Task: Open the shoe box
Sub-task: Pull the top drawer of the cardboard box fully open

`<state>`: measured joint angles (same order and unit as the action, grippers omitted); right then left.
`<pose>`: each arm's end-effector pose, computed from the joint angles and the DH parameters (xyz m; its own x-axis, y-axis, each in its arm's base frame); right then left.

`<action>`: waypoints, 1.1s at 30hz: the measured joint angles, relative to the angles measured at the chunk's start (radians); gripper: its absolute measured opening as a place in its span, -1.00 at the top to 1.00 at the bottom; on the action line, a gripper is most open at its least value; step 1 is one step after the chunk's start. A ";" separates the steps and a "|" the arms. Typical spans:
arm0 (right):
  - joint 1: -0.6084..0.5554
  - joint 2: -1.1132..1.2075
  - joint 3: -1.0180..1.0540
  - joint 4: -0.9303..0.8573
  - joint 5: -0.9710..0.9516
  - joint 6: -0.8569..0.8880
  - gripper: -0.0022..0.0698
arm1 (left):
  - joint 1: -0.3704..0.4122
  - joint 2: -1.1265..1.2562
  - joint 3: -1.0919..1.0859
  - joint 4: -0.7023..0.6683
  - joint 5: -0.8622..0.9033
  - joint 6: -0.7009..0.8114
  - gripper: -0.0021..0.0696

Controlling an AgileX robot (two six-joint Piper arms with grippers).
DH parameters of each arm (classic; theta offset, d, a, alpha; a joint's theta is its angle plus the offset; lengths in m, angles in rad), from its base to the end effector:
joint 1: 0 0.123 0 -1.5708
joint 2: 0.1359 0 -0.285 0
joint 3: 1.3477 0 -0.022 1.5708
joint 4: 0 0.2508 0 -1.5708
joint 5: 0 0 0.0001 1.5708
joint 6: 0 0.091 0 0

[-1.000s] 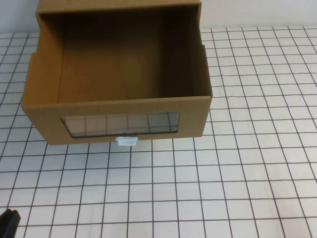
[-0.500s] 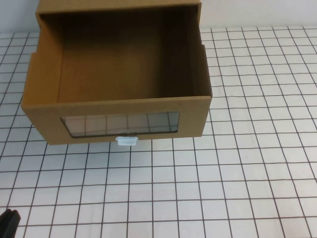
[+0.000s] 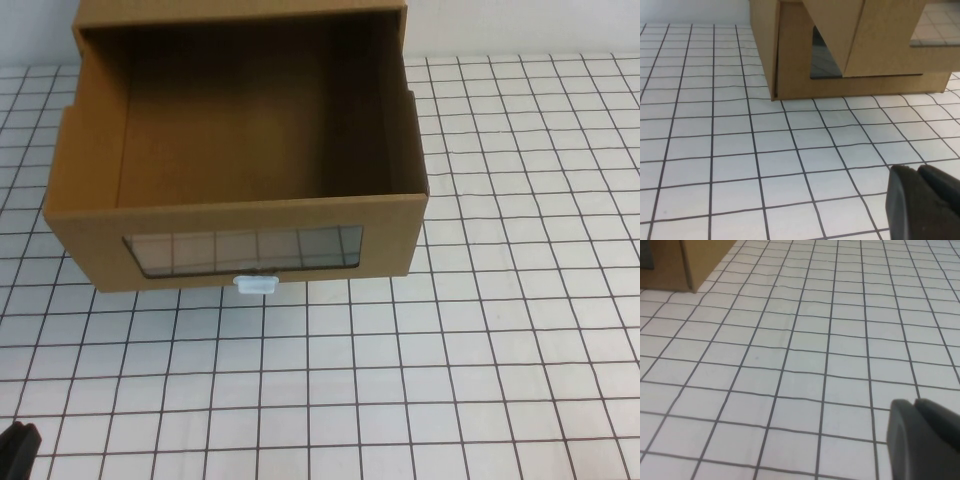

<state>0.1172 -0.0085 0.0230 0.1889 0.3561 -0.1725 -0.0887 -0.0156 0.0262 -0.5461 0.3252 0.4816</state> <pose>0.0521 0.0121 0.1744 -0.2730 -0.0273 -0.9616 -0.1779 0.9838 0.0226 0.0517 -0.0198 0.1801 -0.2118 -0.0217 -0.9771 0.2408 0.9678 -0.0736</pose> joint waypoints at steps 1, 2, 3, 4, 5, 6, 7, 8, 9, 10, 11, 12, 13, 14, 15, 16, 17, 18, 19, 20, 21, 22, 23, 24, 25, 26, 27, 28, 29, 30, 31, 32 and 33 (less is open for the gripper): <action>0.000 0.000 0.000 0.000 0.000 0.000 0.98 | 0.000 0.000 0.000 0.000 0.000 0.000 0.95; 0.000 0.000 0.000 0.000 0.000 0.000 0.98 | 0.000 0.000 0.000 0.000 0.000 0.000 0.95; 0.000 0.000 0.000 0.000 0.000 0.000 0.98 | 0.000 0.000 0.000 0.000 0.000 0.000 0.95; 0.000 0.000 0.000 0.000 0.000 0.000 0.98 | 0.000 0.000 0.000 0.000 0.000 0.000 0.95; 0.000 0.000 0.000 0.000 0.000 0.000 0.98 | 0.000 0.000 0.000 0.000 0.000 0.000 0.95; 0.000 0.000 0.000 0.000 0.000 0.000 0.98 | 0.000 0.000 0.000 0.000 0.000 0.000 0.95; 0.000 0.000 0.000 0.000 0.000 0.000 0.98 | 0.000 0.000 0.000 0.000 0.000 0.000 0.95; 0.000 0.000 0.000 0.000 0.000 0.000 0.98 | 0.000 0.000 0.000 0.000 0.000 0.000 0.95; 0.000 0.000 0.000 0.000 0.000 0.000 0.98 | 0.000 0.000 0.000 0.005 0.000 0.000 0.95; 0.000 0.000 0.000 0.000 0.000 0.000 0.98 | 0.000 0.000 0.000 0.029 0.000 0.000 0.95; 0.000 0.000 0.000 0.000 0.000 0.000 0.98 | 0.000 0.000 0.000 0.065 0.000 0.000 0.95; 0.000 0.000 0.000 0.000 0.000 -0.002 0.98 | 0.000 0.000 0.000 0.132 0.000 0.000 0.95; 0.000 0.000 0.000 0.000 0.000 -0.002 0.98 | 0.000 0.000 0.000 0.216 0.000 0.000 0.95; 0.000 0.000 0.000 0.000 0.000 -0.002 0.98 | 0.000 0.000 0.000 0.300 0.000 0.000 0.95; 0.000 0.000 0.000 0.000 0.000 -0.002 0.98 | 0.000 0.000 0.000 0.358 0.000 0.000 0.95; 0.000 0.000 0.000 0.000 0.000 -0.002 0.98 | 0.000 0.000 0.000 0.411 -0.003 0.000 0.95; 0.000 0.000 0.000 0.002 0.000 -0.002 0.98 | 0.000 0.000 0.000 0.445 -0.011 0.000 0.95; 0.000 0.000 0.000 0.002 0.002 -0.002 0.98 | 0.000 0.000 0.000 0.463 -0.019 0.000 0.95; 0.000 0.000 0.000 0.002 0.002 -0.002 0.98 | 0.000 0.000 0.000 0.467 -0.028 0.000 0.95; 0.000 0.000 0.000 0.002 0.002 -0.002 0.98 | 0.000 0.000 0.000 0.466 -0.035 0.000 0.95; 0.000 0.000 0.000 0.002 0.002 -0.003 0.98 | 0.000 0.000 0.000 0.466 -0.037 0.000 0.95; 0.000 0.000 0.000 0.002 0.002 -0.003 0.98 | 0.000 0.000 0.000 0.468 -0.040 0.000 0.95; 0.000 0.000 0.000 0.002 0.002 -0.003 0.98 | 0.000 0.000 0.000 0.468 -0.040 0.000 0.95; 0.000 0.000 0.000 0.002 0.002 -0.003 0.98 | 0.000 0.000 0.000 0.468 -0.040 -0.002 0.95; 0.000 0.000 0.000 0.002 0.002 -0.003 0.98 | 0.000 0.000 0.000 0.461 -0.042 -0.011 0.95; 0.000 0.000 0.000 0.002 0.002 -0.003 0.98 | 0.000 0.000 0.000 0.451 -0.049 -0.033 0.95; 0.000 0.000 0.000 0.002 0.002 -0.003 0.98 | 0.000 0.000 0.000 0.440 -0.059 -0.063 0.95; 0.000 0.000 0.000 0.002 0.002 -0.003 0.98 | 0.000 0.000 0.000 0.431 -0.071 -0.114 0.95; 0.000 0.000 0.000 0.002 0.002 -0.003 0.98 | 0.000 0.000 0.000 0.431 -0.079 -0.168 0.95; 0.000 0.000 0.000 0.002 0.002 -0.003 0.98 | 0.000 0.000 0.000 0.435 -0.079 -0.210 0.95; 0.000 0.000 0.000 0.002 0.002 -0.003 0.98 | 0.000 0.000 0.000 0.453 -0.073 -0.261 0.95; 0.000 0.000 0.000 0.002 0.002 -0.003 0.98 | 0.000 0.000 0.000 0.481 -0.058 -0.315 0.95; 0.000 0.000 0.000 0.002 0.002 -0.003 0.98 | 0.000 0.000 0.000 0.508 -0.043 -0.374 0.95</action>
<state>0.1172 -0.0085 0.0230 0.1912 0.3579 -0.1750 -0.0887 -0.0156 0.0262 -0.0380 0.2819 0.1078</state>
